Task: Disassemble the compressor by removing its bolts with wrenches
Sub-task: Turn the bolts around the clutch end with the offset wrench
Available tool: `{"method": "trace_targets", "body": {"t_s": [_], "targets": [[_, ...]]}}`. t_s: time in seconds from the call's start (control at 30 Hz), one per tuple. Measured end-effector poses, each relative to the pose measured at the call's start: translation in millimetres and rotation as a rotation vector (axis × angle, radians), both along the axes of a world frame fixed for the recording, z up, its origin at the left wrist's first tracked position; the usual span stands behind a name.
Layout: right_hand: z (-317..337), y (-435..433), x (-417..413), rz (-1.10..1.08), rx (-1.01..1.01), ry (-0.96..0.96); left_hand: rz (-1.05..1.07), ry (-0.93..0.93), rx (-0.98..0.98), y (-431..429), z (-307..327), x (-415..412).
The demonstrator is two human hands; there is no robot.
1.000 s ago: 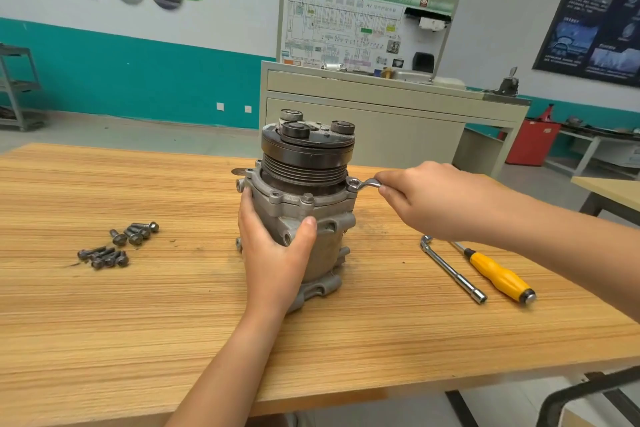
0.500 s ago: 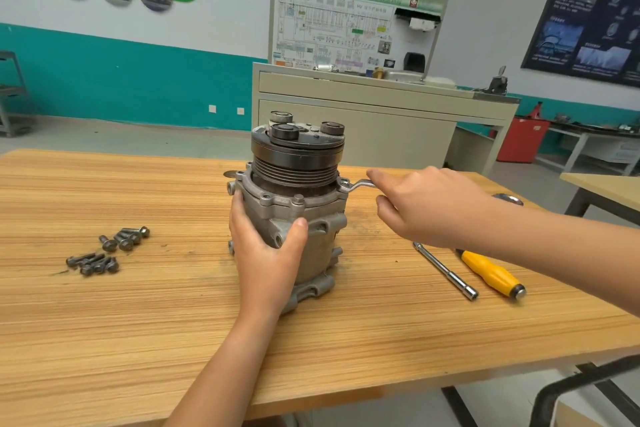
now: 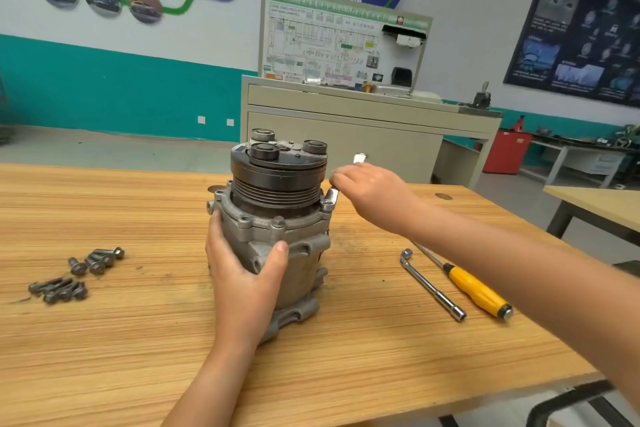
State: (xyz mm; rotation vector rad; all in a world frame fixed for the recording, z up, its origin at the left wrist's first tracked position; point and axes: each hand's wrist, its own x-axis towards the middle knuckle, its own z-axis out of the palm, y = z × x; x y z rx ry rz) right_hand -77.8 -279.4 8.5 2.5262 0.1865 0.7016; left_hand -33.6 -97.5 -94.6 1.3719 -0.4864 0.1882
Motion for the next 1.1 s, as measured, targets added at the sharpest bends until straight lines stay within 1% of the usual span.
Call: {"method": "trace_targets", "body": {"t_s": [0.07,0.13,0.17,0.27,0.3,0.33,0.37,0.43,0.5,0.6,0.67,0.77,0.87,0.93,1.0,1.1], "targets": [[-4.6,0.4,9.3,0.131,0.032,-0.115,0.003,0.0,-0.002,-0.1,1.6,-0.5],[-7.1,0.9,10.2,0.174,0.065,-0.154,0.002,0.004,0.001,0.4,2.0,-1.4],[-6.0,2.3,6.5,0.175,0.127,-0.195,0.0,0.006,0.004,1.0,1.8,-1.7],[-1.2,10.1,-19.0,0.136,0.455,-0.388,-0.008,0.012,0.013,2.3,0.7,-1.1],[-0.4,15.8,-29.9,0.116,0.506,-0.41,-0.006,0.012,0.014,2.4,0.3,-0.9],[-1.2,21.5,-40.1,0.065,0.524,-0.368,-0.004,0.01,0.014,2.4,0.4,-1.0],[-3.1,26.6,-49.6,-0.02,0.51,-0.264,-0.001,0.008,0.014,2.3,0.7,-1.5],[-6.5,34.7,-63.9,-0.222,0.41,-0.046,0.002,0.005,0.013,2.3,1.2,-2.1],[-7.8,39.6,-70.4,-0.298,0.356,0.04,-0.003,0.016,0.014,2.4,1.0,-2.4],[-1.9,46.9,-65.8,-0.354,0.291,0.101,-0.009,0.026,0.006,2.7,0.2,-2.9],[3.6,51.1,-60.0,-0.4,0.209,0.129,-0.007,0.023,-0.003,2.5,0.4,-2.6],[12.2,59.2,-55.8,-0.456,0.015,0.175,-0.005,0.022,-0.005,1.9,0.8,-2.2],[22.6,63.3,-52.7,-0.442,-0.166,0.228,-0.006,0.019,-0.007,2.2,1.2,-3.4],[26.9,61.4,-52.2,-0.429,-0.197,0.27,-0.006,0.016,-0.007,2.3,0.7,-3.0],[26.5,55.4,-52.5,-0.417,-0.175,0.305,-0.008,0.018,-0.005,2.4,0.5,-2.9],[26.3,38.7,-44.6,-0.419,-0.189,0.315,-0.002,0.014,-0.009,1.5,0.2,-2.3]]}}
